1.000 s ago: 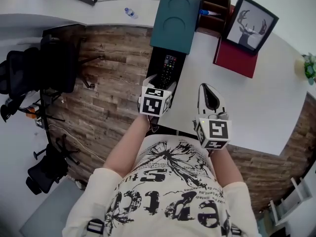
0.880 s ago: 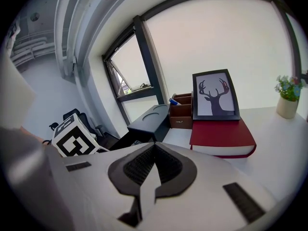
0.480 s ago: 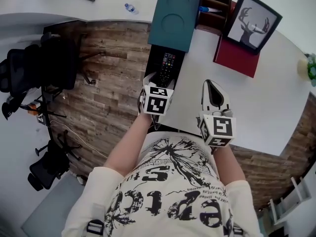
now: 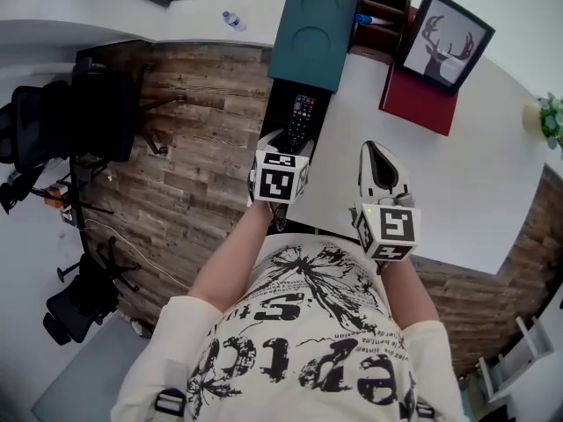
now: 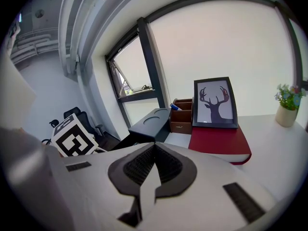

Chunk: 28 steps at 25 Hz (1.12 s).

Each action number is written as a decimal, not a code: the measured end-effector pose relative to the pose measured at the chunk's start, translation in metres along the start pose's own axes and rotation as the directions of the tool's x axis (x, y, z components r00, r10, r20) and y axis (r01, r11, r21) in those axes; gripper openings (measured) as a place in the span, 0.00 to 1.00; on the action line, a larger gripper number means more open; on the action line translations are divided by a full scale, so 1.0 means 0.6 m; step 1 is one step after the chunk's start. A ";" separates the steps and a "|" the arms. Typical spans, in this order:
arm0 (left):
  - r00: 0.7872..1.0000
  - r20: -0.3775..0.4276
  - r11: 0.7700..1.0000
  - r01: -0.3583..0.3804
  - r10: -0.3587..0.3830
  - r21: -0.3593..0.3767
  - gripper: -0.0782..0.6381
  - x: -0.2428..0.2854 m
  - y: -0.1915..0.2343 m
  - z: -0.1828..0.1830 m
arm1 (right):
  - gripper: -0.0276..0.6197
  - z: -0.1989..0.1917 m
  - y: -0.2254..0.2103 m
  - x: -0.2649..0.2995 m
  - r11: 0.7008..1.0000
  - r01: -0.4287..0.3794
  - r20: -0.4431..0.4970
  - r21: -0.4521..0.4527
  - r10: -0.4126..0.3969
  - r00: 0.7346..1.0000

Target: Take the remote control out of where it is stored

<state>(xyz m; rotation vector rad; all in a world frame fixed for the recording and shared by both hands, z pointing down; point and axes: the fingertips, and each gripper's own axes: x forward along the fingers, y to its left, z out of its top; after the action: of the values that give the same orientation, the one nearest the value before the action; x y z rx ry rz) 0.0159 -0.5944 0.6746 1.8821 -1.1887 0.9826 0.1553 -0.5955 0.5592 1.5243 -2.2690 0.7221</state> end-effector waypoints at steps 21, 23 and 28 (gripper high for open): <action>0.789 0.586 0.983 0.133 -0.184 0.130 0.46 -0.295 -0.050 0.193 | 0.05 0.120 0.097 -0.089 0.990 0.088 0.215 -0.114 -0.062 0.975; 0.750 0.630 0.979 0.137 -0.202 0.151 0.46 -0.327 -0.054 0.209 | 0.05 0.135 0.103 -0.097 0.987 0.103 0.243 -0.122 -0.071 0.967; 0.629 0.737 0.969 0.142 -0.246 0.202 0.46 -0.407 -0.067 0.244 | 0.05 0.173 0.108 -0.122 0.981 0.148 0.324 -0.128 -0.100 0.941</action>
<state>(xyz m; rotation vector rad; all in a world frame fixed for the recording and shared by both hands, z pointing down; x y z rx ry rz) 0.0157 -0.6070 0.3869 2.5823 -1.3331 0.0879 0.1257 -0.5786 0.4211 1.7963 -2.3559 0.2779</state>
